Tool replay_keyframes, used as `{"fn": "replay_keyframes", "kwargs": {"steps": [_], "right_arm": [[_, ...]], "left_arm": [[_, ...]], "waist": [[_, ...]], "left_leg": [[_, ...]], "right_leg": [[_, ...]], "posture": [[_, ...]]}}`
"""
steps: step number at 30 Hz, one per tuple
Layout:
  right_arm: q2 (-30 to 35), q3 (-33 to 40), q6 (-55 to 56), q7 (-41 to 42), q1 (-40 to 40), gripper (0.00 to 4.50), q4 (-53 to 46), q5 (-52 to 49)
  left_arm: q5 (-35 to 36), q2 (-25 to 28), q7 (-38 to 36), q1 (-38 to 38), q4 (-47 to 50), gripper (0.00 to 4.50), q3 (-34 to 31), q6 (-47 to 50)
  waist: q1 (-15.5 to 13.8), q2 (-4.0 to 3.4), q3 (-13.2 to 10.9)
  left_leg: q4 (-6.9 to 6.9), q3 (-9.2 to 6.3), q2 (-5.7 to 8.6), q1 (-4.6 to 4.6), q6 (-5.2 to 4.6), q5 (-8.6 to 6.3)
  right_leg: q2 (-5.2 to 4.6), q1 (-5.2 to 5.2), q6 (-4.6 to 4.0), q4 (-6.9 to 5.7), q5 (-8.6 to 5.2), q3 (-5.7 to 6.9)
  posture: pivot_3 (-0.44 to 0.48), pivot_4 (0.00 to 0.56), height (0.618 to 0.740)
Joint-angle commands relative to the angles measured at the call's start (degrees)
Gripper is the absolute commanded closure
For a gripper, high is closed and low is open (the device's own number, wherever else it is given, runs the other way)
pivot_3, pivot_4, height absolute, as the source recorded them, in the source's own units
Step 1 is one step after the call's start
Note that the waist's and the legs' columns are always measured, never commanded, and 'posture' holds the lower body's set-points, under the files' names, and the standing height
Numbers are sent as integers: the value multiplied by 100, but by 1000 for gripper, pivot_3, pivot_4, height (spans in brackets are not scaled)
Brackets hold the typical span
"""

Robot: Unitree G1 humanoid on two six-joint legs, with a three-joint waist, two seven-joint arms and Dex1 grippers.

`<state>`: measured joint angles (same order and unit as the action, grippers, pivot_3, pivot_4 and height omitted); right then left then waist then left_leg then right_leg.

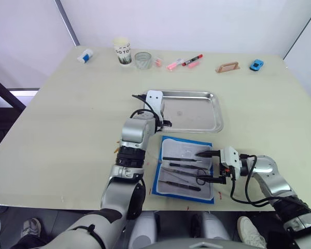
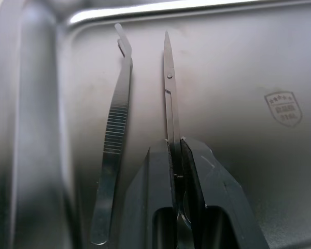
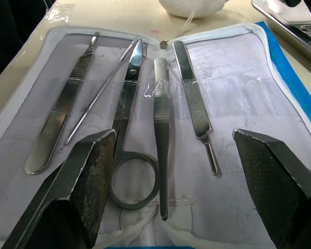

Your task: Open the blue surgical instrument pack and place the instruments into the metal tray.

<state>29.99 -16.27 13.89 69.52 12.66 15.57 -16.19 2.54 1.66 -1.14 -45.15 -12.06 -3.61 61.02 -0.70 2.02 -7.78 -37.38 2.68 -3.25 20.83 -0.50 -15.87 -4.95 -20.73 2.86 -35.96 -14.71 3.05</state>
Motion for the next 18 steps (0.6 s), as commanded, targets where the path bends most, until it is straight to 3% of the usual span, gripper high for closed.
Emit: {"fn": "replay_keyframes", "kwargs": {"steps": [1,2,4,10,16,18], "right_arm": [[194,-210,-371,-132,-363,752,509,601],[195,-208,-374,-134,-368,752,503,599],[194,-206,-381,-129,-374,752,499,593],[188,-198,-382,-129,-377,752,503,601],[184,-179,-373,-142,-354,752,522,597],[180,-167,-371,-153,-350,752,525,596]], "left_arm": [[72,-55,59,-69,116,3028,-70,-56],[69,-56,60,-69,135,2463,-71,-40],[80,-55,52,-55,261,1797,-72,75],[426,165,-443,87,1113,1797,28,625],[1297,1227,-2004,522,2340,1797,394,661],[1639,1553,-2813,832,2626,1797,320,-201]], "waist": [[0,0,0],[-1,0,0],[-2,0,0],[0,-1,-2],[0,-12,-7],[-9,-11,-6]], "left_leg": [[0,0,0,0,0,0],[0,0,0,0,0,0],[0,0,0,0,0,0],[0,0,0,2,1,0],[2,-3,0,1,10,4],[2,-8,0,1,11,4]], "right_leg": [[0,0,0,0,0,0],[0,0,0,0,0,0],[0,0,0,0,0,0],[-1,0,0,2,0,1],[-1,-1,-1,1,0,0],[-3,0,-1,1,-1,2]], "posture": [[0,150,740],[0,150,740],[0,150,740],[0,150,740],[0,150,740],[0,150,740]]}}
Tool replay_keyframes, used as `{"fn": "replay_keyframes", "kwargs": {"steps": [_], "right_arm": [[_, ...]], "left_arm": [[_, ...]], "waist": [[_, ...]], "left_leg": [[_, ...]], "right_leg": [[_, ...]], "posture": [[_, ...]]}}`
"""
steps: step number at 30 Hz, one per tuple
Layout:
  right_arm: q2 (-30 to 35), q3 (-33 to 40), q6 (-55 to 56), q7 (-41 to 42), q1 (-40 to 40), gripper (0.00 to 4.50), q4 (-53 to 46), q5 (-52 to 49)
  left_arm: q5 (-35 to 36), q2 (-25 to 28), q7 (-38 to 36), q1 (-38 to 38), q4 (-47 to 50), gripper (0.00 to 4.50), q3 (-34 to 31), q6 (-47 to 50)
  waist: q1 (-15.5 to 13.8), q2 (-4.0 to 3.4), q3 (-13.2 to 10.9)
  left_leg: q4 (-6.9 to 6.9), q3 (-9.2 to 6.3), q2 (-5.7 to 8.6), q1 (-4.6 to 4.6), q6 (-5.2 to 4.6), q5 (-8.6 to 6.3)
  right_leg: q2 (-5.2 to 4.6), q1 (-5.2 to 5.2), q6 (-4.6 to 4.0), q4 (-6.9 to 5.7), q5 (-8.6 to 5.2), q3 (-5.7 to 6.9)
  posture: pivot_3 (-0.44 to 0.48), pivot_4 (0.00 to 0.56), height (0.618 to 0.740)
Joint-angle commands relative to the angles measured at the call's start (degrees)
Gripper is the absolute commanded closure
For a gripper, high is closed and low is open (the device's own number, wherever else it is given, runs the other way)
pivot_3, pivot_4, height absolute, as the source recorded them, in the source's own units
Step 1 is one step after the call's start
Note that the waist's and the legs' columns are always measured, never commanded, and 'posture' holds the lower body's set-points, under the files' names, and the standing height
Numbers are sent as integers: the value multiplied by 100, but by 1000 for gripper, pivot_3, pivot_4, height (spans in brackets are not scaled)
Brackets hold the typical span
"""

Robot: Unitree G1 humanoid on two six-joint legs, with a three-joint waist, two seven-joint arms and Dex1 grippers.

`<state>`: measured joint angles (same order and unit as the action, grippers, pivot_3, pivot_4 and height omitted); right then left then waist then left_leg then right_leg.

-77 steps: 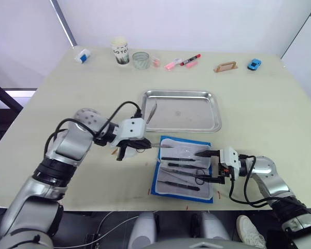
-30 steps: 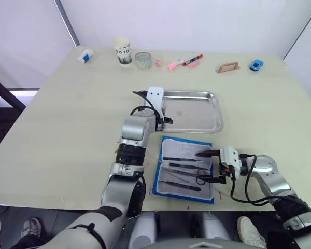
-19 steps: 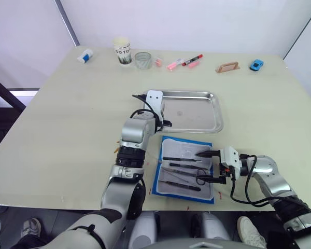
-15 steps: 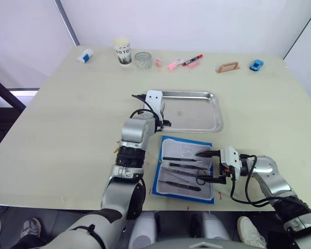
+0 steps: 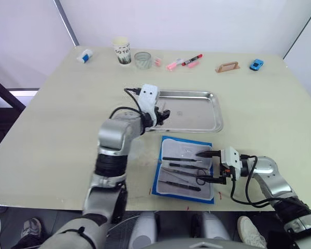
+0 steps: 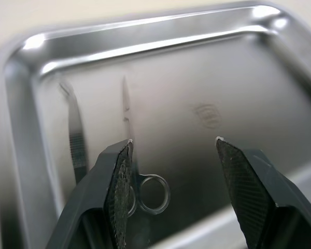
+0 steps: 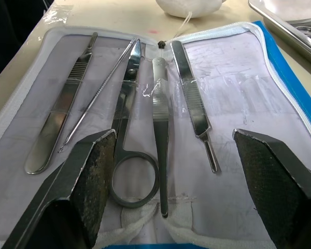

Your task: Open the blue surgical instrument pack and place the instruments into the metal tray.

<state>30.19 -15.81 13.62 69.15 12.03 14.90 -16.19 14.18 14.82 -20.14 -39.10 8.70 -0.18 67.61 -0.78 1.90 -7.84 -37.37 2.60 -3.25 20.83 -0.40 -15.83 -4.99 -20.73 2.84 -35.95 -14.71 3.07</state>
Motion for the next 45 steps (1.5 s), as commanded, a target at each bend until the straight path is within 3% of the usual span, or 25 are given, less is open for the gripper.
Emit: {"fn": "replay_keyframes", "kwargs": {"steps": [1,4,10,15,16,19,29,45], "right_arm": [[159,-209,-341,-120,-287,752,589,594],[152,-197,-339,-144,-287,752,593,590],[125,-196,-347,-175,-313,752,571,589],[110,-198,-346,-187,-306,752,593,599],[109,-199,-354,-198,-316,752,570,600],[105,-199,-369,-217,-320,752,547,598],[119,-187,-383,-243,-318,752,510,600],[170,-153,-411,-268,-420,752,424,596]], "left_arm": [[660,507,-1356,343,685,1797,25,-985],[1389,1215,-2570,542,744,1797,-219,-1053],[1241,2682,-4860,1199,368,1797,309,-3015],[875,2993,-5713,1237,-249,1797,802,-4061],[757,3000,-5840,1225,-372,2319,919,-4306],[512,2883,-6000,1159,-684,3528,1179,-4762],[-246,2111,-5618,1193,-1223,3528,1744,-5659],[-703,1823,-5319,1023,-954,3528,2025,-5598]], "waist": [[9,-1,0],[15,-9,-6],[3,-23,-14],[-2,-28,-17],[-1,-27,-16],[0,-26,-16],[0,-10,-6],[-1,-12,-7]], "left_leg": [[0,0,1,-1,0,0],[1,2,-1,0,0,0],[1,4,-1,-3,-27,-15],[1,3,-3,3,-33,-17],[1,5,-4,4,-34,-18],[1,8,-4,5,-36,-18],[1,9,-4,7,-38,-18],[1,8,-5,6,-38,-18]], "right_leg": [[-1,0,0,1,0,0],[-3,-2,-5,1,-2,-3],[-3,-7,-27,2,-14,-4],[-4,-14,-28,3,-15,-3],[-4,-16,-28,3,-15,-4],[-3,-18,-28,3,-15,-7],[1,-18,-27,2,-15,-8],[2,-17,-26,2,-15,-7]], "posture": [[0,150,740],[0,150,740],[0,150,740],[0,150,740],[0,150,740],[0,150,740],[0,150,740],[0,150,740]]}}
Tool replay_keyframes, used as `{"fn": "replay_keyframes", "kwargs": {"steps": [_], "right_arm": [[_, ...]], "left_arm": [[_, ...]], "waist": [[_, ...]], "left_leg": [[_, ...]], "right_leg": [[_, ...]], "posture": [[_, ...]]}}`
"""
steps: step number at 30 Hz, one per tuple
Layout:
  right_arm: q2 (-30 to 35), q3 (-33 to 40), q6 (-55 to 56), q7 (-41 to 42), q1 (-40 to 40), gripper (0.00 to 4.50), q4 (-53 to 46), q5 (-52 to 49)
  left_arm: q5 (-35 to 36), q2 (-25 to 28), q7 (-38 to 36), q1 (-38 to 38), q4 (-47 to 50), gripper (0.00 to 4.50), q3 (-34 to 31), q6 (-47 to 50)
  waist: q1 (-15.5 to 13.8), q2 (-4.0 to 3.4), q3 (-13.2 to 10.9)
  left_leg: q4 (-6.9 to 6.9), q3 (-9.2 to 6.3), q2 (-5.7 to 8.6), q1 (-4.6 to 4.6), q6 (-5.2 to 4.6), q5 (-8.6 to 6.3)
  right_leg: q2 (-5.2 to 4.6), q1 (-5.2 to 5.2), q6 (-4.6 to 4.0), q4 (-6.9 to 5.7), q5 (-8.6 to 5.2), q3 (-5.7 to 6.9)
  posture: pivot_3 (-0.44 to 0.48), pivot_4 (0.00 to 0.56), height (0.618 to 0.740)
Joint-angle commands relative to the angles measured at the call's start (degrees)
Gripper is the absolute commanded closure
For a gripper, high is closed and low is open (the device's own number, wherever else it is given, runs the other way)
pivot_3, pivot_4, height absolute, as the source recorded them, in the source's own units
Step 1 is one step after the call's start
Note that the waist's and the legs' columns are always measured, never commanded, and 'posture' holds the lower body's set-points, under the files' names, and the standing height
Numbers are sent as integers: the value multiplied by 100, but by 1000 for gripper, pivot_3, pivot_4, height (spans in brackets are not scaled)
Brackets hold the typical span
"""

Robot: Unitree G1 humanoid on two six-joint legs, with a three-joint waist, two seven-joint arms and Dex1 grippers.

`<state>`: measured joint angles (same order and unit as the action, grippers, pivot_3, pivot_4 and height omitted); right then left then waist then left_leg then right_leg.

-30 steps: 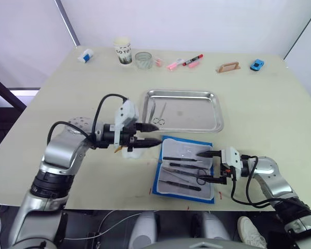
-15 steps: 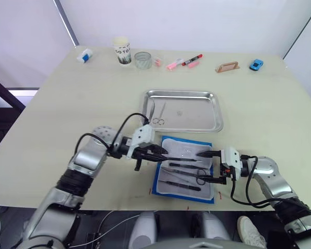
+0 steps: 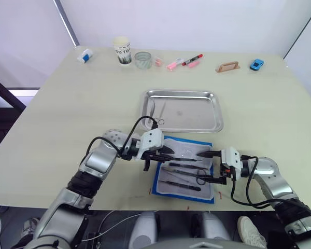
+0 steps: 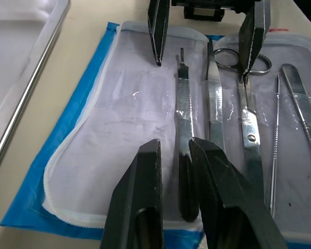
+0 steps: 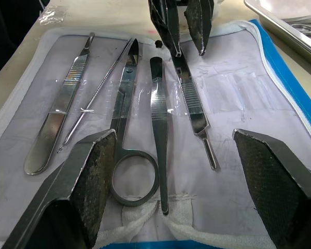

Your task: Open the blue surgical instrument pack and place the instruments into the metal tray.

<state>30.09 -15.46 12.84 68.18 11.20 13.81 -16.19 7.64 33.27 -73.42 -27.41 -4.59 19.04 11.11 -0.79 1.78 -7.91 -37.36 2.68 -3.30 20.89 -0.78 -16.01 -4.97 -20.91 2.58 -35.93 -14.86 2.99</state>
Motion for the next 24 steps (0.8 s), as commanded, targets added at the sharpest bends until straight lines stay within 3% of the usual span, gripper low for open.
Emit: {"fn": "replay_keyframes", "kwargs": {"steps": [1,24], "right_arm": [[181,-188,-335,-173,-340,752,530,597],[201,-189,-414,-204,-392,752,416,587]], "left_arm": [[-57,-12,-10,-151,442,3528,124,89],[-882,-60,148,-264,45,3528,579,-305]], "waist": [[1,0,0],[0,0,3]], "left_leg": [[0,0,0,0,0,0],[0,0,0,-1,0,0]], "right_leg": [[0,1,0,0,0,0],[2,2,0,0,0,0]], "posture": [[0,150,740],[0,150,740]]}}
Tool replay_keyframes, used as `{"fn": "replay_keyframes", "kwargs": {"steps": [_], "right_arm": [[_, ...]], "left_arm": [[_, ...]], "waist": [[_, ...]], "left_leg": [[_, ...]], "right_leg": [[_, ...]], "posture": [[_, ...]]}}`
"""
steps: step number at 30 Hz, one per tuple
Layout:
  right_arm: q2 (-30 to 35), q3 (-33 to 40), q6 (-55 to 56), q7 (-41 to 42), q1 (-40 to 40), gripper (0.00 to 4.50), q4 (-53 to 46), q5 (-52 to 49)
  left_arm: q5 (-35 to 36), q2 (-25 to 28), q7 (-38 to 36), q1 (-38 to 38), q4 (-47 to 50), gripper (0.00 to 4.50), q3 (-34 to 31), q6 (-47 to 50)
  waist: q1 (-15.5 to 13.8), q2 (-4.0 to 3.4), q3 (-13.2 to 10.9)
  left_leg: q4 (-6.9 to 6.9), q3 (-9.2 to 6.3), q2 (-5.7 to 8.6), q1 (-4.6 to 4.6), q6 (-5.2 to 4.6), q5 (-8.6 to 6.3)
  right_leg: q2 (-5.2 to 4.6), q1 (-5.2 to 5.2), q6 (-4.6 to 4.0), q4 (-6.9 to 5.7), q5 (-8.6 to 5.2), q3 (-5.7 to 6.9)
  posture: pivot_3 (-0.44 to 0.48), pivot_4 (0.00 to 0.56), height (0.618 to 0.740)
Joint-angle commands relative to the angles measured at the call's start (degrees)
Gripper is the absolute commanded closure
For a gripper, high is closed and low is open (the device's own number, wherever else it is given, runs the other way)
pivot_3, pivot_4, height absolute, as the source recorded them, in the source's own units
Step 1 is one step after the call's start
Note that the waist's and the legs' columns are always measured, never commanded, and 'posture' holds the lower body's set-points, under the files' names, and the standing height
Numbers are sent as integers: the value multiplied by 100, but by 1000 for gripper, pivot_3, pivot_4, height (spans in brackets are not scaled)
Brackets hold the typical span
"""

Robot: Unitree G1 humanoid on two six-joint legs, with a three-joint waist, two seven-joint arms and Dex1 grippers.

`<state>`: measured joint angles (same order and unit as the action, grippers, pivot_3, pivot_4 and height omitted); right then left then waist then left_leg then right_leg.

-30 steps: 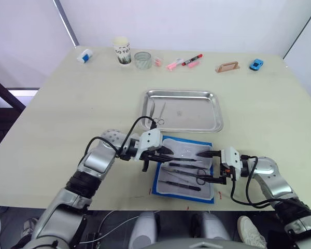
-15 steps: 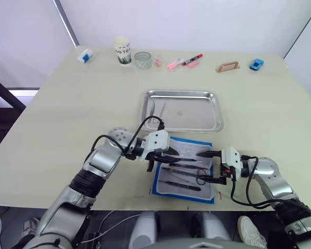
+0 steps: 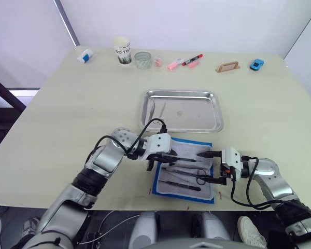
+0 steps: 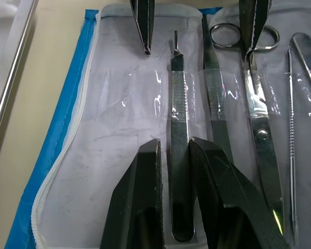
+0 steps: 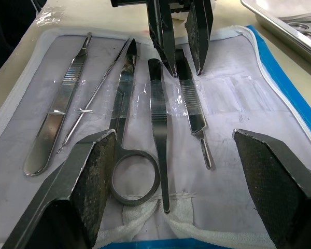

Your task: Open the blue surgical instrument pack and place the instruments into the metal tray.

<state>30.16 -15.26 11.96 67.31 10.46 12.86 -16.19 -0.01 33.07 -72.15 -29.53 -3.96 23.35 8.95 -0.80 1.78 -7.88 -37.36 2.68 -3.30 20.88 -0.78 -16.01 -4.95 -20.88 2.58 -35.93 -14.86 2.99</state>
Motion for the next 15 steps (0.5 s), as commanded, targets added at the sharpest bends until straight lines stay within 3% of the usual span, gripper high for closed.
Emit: {"fn": "replay_keyframes", "kwargs": {"steps": [1,15], "right_arm": [[193,-209,-331,-117,-316,752,509,589],[192,-209,-362,-141,-336,752,478,589]], "left_arm": [[-134,-61,22,-47,-23,3528,162,-103],[-301,-180,-202,-215,-400,3528,298,-410]], "waist": [[-1,0,1],[-5,-4,24]], "left_leg": [[0,0,0,0,0,0],[0,1,0,-1,0,0]], "right_leg": [[0,0,0,0,0,0],[0,1,0,0,0,0]], "posture": [[0,150,740],[0,150,740]]}}
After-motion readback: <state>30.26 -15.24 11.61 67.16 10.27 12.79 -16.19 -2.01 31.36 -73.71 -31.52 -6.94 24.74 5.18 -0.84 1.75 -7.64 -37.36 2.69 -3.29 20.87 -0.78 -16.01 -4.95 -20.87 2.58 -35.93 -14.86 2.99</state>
